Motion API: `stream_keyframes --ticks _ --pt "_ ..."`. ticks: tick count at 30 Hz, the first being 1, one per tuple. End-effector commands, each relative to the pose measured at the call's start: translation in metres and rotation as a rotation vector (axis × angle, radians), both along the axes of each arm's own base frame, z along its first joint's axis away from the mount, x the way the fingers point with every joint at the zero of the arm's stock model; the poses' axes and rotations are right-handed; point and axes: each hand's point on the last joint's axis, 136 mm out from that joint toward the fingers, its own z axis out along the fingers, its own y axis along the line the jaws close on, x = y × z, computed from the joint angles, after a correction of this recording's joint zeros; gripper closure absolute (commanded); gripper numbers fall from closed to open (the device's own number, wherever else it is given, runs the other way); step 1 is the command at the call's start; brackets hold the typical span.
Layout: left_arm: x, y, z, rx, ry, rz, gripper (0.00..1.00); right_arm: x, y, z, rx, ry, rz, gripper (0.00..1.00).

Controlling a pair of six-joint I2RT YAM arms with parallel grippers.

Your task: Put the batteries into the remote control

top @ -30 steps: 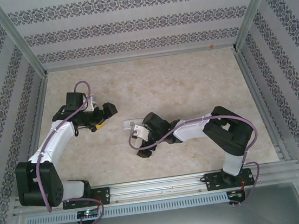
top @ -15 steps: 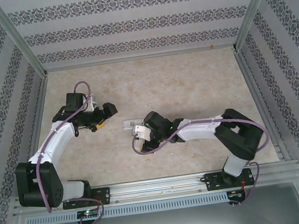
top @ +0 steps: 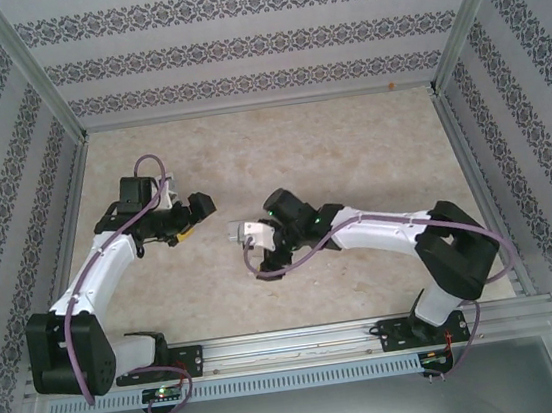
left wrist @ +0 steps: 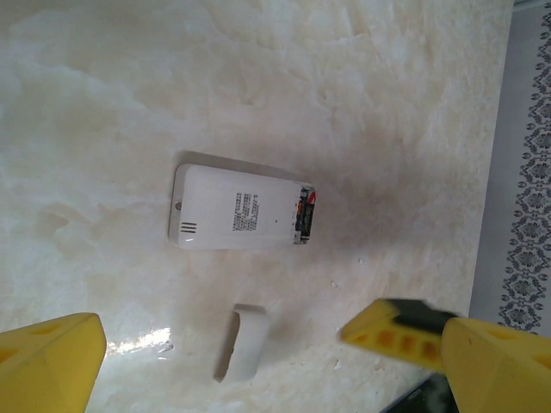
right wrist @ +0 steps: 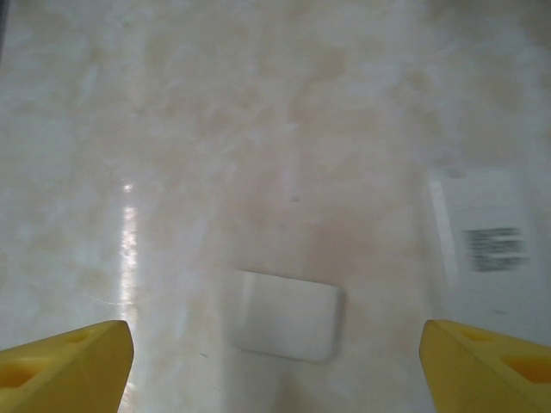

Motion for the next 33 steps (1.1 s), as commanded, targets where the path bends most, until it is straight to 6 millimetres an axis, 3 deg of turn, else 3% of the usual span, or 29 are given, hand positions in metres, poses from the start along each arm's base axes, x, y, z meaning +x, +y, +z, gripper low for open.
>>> stream_keyframes --ticks 1,8,14,23,25,33 --pt "0.001 0.005 0.003 0.001 -0.030 0.025 0.00 0.000 -0.002 -0.024 -0.035 0.039 -0.052 0.13" --pt "-0.002 0.004 0.002 -0.011 -0.022 0.022 0.00 0.007 0.001 -0.055 -0.101 0.039 -0.046 0.14" --pt "-0.009 0.005 -0.001 0.002 -0.013 0.011 0.00 0.011 0.008 -0.067 -0.115 0.053 -0.060 0.17" --pt "-0.012 0.005 -0.003 0.004 -0.016 0.011 0.00 0.007 -0.001 -0.085 -0.213 0.028 -0.062 0.39" --pt "-0.013 0.005 -0.003 0.003 -0.014 0.010 0.00 0.004 -0.004 -0.084 -0.219 0.022 -0.040 0.45" --pt "-0.014 0.005 -0.006 0.004 -0.009 0.011 0.00 0.002 -0.007 -0.042 -0.143 -0.030 0.056 0.49"
